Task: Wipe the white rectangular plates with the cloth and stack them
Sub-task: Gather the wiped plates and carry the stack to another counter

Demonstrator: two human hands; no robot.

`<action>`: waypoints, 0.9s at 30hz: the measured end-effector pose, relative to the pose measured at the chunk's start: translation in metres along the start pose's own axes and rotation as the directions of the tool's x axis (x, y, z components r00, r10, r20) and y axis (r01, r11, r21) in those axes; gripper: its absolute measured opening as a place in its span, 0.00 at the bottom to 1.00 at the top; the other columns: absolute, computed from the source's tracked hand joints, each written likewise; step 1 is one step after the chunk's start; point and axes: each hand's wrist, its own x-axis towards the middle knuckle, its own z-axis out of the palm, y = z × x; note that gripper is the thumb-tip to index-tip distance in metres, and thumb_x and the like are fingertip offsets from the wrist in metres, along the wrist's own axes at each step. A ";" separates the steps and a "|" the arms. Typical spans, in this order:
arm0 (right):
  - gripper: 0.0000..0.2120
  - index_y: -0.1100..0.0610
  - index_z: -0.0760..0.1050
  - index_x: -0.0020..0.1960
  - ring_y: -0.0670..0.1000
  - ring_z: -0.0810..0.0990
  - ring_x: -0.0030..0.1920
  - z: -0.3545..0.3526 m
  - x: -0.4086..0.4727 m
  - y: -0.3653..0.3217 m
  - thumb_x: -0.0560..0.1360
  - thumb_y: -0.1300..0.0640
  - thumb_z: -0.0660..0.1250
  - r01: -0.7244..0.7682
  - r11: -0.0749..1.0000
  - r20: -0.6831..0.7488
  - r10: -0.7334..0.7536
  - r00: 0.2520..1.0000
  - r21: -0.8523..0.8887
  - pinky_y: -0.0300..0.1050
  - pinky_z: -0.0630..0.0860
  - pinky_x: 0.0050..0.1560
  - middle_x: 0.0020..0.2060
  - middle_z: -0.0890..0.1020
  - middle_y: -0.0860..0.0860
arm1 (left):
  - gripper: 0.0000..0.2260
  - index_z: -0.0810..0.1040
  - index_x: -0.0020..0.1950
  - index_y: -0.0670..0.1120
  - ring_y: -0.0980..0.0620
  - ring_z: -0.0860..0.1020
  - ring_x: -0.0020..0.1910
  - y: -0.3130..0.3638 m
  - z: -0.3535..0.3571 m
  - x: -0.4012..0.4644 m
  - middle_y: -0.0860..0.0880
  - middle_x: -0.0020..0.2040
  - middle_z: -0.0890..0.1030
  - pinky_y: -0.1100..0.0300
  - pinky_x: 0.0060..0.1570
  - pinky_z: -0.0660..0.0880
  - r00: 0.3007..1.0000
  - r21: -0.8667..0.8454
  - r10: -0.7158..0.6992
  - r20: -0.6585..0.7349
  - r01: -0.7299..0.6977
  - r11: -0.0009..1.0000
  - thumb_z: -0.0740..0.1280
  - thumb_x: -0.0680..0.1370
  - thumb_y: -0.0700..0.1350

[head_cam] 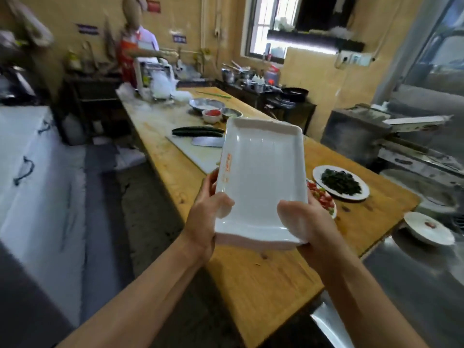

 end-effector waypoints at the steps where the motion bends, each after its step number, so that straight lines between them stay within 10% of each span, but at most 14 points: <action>1: 0.33 0.51 0.70 0.66 0.53 0.84 0.47 0.016 0.012 0.005 0.61 0.64 0.66 -0.015 1.000 0.028 0.015 0.999 -0.009 0.41 0.79 0.37 0.49 0.84 0.52 | 0.29 0.70 0.64 0.53 0.46 0.83 0.47 0.008 -0.018 0.003 0.47 0.49 0.84 0.58 0.38 0.79 1.000 0.001 0.009 -0.025 -0.009 1.000 0.66 0.64 0.39; 7: 0.23 0.38 0.76 0.49 0.52 0.85 0.40 0.120 0.082 0.024 0.65 0.64 0.69 -0.099 0.992 0.112 0.106 0.988 -0.073 0.41 0.78 0.32 0.43 0.83 0.49 | 0.31 0.70 0.66 0.52 0.45 0.83 0.47 0.056 -0.118 0.024 0.44 0.52 0.82 0.55 0.38 0.79 0.979 0.027 0.061 -0.195 -0.057 0.998 0.66 0.62 0.40; 13: 0.33 0.45 0.70 0.64 0.58 0.79 0.53 0.225 0.138 0.038 0.59 0.57 0.68 -0.077 0.990 0.227 0.103 0.968 -0.119 0.42 0.76 0.39 0.55 0.78 0.56 | 0.29 0.72 0.63 0.53 0.48 0.83 0.45 0.111 -0.209 0.047 0.49 0.48 0.84 0.57 0.37 0.79 0.946 0.098 0.119 -0.303 -0.094 0.991 0.64 0.62 0.41; 24: 0.20 0.54 0.71 0.61 0.41 0.79 0.27 0.350 0.282 0.076 0.70 0.66 0.66 -0.117 0.986 0.384 0.153 0.911 -0.115 0.33 0.71 0.25 0.37 0.80 0.48 | 0.26 0.75 0.60 0.55 0.51 0.83 0.43 0.157 -0.341 0.129 0.51 0.46 0.85 0.60 0.35 0.79 0.860 0.140 0.190 -0.474 -0.139 0.980 0.64 0.62 0.41; 27: 0.18 0.53 0.72 0.59 0.48 0.81 0.37 0.375 0.337 0.087 0.71 0.66 0.66 -0.127 0.985 0.427 0.164 0.889 -0.114 0.35 0.73 0.28 0.43 0.79 0.52 | 0.28 0.74 0.62 0.54 0.51 0.83 0.44 0.162 -0.372 0.172 0.51 0.47 0.85 0.59 0.36 0.79 0.829 0.167 0.213 -0.518 -0.146 0.975 0.64 0.62 0.41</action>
